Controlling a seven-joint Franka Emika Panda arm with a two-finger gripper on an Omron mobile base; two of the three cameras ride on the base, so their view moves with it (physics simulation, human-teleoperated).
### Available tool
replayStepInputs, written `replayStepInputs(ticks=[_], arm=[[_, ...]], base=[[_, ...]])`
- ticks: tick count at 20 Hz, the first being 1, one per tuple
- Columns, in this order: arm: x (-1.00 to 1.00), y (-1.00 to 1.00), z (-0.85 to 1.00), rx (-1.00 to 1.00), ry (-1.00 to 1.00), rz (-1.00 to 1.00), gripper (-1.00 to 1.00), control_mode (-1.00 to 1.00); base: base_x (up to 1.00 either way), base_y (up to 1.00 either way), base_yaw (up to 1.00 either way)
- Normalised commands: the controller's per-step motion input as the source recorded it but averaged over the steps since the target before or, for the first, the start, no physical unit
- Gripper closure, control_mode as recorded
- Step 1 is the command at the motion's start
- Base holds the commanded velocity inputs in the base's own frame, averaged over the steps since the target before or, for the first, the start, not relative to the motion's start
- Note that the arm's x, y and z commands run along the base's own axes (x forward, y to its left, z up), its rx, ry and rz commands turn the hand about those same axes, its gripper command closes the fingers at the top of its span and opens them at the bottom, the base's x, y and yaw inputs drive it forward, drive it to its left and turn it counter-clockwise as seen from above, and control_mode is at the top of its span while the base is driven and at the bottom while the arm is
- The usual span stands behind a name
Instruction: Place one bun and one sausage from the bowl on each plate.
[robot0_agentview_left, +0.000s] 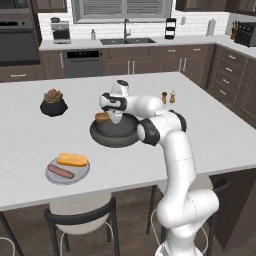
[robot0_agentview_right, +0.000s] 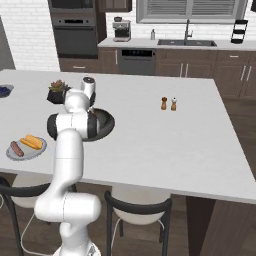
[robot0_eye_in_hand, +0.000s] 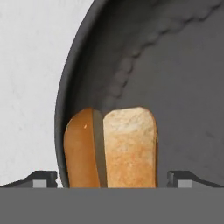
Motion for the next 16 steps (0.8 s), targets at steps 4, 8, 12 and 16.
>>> replayStepInputs(ticks=[4,8,12,16], arm=[[0.26,0.04,-0.33,0.0,0.01,-0.03,-1.0,-1.0],[0.06,0.11,-0.23,0.0,0.0,-0.02,1.0,-1.0],[-0.55,-0.04,0.11,0.0,-0.04,-0.02,1.0,-1.0],[-0.96,-0.37,0.62,0.0,-0.09,-0.02,1.0,-1.0]], base=[[0.0,0.0,0.0],[0.0,0.0,0.0],[0.0,0.0,0.0],[0.0,0.0,0.0]])
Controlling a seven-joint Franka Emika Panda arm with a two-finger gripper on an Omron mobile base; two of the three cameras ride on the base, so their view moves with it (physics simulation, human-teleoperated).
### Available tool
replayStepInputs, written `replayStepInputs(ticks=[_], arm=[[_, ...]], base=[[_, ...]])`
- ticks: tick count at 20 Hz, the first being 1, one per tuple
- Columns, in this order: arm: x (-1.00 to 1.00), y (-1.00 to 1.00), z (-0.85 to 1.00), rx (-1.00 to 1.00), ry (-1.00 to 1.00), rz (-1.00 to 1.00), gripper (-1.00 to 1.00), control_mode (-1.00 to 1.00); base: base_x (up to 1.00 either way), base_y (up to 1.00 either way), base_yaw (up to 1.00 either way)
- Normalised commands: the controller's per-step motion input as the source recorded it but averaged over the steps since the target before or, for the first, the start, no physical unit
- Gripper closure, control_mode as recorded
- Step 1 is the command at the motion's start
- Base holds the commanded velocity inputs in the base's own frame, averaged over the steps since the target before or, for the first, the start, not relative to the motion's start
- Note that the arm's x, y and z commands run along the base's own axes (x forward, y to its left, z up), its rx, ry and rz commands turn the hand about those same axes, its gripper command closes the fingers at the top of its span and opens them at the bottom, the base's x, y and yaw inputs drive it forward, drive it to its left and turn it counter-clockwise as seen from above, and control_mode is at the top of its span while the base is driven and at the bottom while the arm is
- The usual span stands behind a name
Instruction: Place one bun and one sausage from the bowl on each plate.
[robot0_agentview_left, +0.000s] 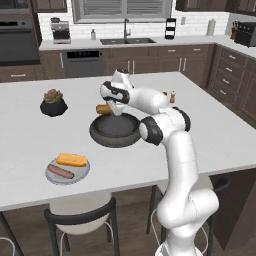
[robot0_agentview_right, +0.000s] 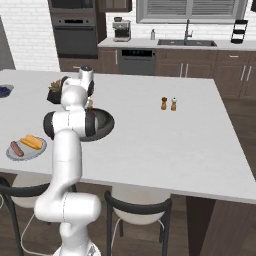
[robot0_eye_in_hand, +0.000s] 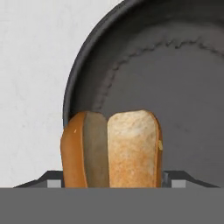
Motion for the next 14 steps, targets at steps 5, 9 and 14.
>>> replayStepInputs(ticks=[5,9,14], arm=[[-1.0,-0.63,0.87,0.0,-0.03,0.0,1.0,-1.0],[-1.0,-0.71,0.61,0.0,-0.03,0.0,1.0,-1.0],[-1.0,-0.55,0.21,-0.01,-0.02,0.02,1.0,-1.0]], base=[[0.0,0.0,0.0],[0.0,0.0,0.0],[0.0,0.0,0.0]])
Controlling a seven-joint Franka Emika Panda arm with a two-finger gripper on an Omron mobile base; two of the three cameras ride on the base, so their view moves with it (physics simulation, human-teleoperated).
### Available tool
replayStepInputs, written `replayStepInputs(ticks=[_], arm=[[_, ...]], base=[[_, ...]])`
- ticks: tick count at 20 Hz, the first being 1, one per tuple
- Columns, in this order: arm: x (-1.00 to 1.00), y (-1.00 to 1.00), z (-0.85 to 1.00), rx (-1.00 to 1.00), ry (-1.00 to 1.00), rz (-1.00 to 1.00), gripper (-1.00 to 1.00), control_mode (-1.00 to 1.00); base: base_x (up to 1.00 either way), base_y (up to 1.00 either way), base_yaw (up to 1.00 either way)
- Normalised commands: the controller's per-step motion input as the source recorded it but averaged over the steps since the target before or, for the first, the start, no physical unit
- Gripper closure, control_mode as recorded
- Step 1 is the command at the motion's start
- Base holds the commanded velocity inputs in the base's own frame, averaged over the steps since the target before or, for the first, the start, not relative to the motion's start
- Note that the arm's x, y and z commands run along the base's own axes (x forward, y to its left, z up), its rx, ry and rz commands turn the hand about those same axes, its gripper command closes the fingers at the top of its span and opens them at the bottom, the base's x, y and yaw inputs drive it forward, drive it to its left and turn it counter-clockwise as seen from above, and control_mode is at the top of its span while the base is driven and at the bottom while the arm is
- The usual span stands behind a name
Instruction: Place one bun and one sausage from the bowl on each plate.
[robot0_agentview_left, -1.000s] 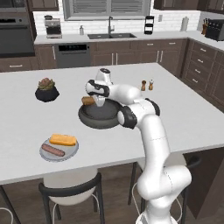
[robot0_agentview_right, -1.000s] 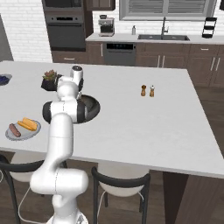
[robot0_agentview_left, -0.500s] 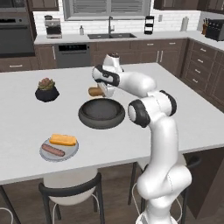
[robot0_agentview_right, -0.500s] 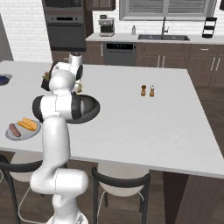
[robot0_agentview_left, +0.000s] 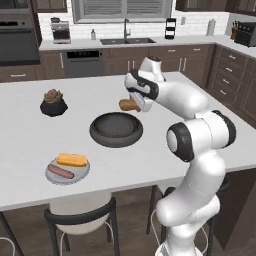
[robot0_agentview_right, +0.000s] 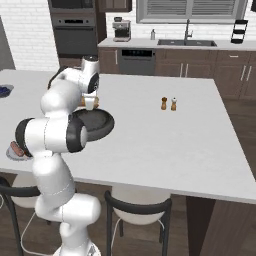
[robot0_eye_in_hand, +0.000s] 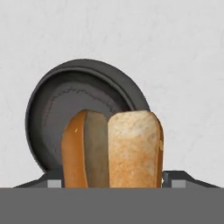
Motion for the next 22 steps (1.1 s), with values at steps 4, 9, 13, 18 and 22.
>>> replayStepInputs(ticks=[4,9,13,18,22], arm=[[-1.0,-0.32,0.0,-0.06,0.0,0.03,1.0,-1.0],[-1.0,-0.18,0.0,-0.12,0.0,0.04,1.0,-1.0],[-0.5,0.0,0.0,-0.07,0.0,0.03,1.0,1.0],[0.0,0.0,0.0,0.0,0.0,0.0,1.0,1.0],[0.0,0.0,0.0,0.0,0.0,0.0,1.0,1.0]], base=[[0.0,0.0,0.0],[0.0,0.0,0.0],[-0.5,0.15,0.02],[-0.98,0.99,0.03],[-0.33,1.0,0.05]])
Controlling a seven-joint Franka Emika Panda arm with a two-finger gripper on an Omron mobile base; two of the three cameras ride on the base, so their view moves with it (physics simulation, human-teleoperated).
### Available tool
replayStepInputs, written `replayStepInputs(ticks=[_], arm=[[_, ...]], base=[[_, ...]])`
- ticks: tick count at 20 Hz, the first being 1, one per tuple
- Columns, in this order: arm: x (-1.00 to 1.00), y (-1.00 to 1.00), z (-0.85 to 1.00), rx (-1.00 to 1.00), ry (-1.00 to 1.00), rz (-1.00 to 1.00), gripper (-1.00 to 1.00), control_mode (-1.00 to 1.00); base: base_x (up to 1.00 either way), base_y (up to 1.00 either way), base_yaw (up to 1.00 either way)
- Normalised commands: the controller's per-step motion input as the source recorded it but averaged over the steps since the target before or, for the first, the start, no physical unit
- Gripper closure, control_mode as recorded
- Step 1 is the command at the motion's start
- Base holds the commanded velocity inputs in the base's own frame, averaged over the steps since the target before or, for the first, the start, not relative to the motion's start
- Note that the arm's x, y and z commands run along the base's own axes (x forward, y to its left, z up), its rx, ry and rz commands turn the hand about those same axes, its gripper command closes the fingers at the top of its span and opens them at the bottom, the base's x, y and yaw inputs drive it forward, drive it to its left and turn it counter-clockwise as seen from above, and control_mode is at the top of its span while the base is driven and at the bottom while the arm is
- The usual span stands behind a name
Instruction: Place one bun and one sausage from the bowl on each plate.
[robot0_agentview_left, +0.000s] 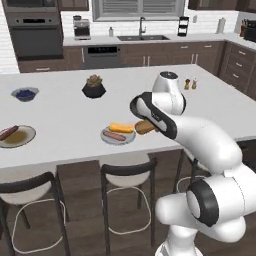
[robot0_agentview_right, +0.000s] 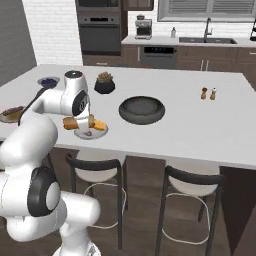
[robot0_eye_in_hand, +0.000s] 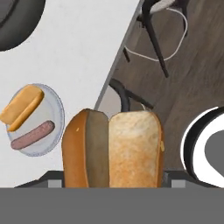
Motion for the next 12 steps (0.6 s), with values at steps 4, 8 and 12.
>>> replayStepInputs(ticks=[4,8,12], arm=[[0.0,0.0,0.0,0.0,0.0,0.0,1.0,1.0],[0.0,0.0,0.0,0.0,0.0,0.0,1.0,1.0],[0.0,0.0,0.0,0.0,0.0,0.0,1.0,1.0]], base=[[0.05,1.0,0.03],[0.23,1.0,0.0],[0.51,1.0,-0.02]])
